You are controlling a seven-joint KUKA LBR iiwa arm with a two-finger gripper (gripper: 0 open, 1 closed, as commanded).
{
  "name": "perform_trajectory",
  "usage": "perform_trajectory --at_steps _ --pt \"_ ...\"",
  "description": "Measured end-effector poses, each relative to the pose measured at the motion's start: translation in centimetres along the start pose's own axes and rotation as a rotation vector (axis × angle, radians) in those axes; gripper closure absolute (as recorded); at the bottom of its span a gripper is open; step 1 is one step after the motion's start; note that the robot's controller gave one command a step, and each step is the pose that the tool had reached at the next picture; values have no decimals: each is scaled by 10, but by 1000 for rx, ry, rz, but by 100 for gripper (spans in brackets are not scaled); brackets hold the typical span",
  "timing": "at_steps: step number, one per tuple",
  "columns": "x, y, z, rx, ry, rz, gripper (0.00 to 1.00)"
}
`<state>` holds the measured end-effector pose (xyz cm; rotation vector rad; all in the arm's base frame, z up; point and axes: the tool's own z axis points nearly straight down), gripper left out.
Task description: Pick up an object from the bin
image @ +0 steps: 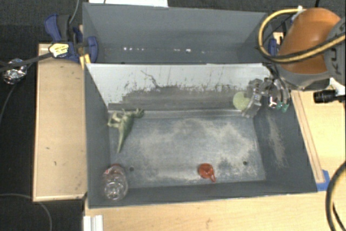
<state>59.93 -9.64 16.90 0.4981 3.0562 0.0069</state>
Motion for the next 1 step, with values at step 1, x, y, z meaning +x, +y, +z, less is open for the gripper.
perform_trajectory --at_steps 1 --pt "9 -2 80 4 18 1 100"
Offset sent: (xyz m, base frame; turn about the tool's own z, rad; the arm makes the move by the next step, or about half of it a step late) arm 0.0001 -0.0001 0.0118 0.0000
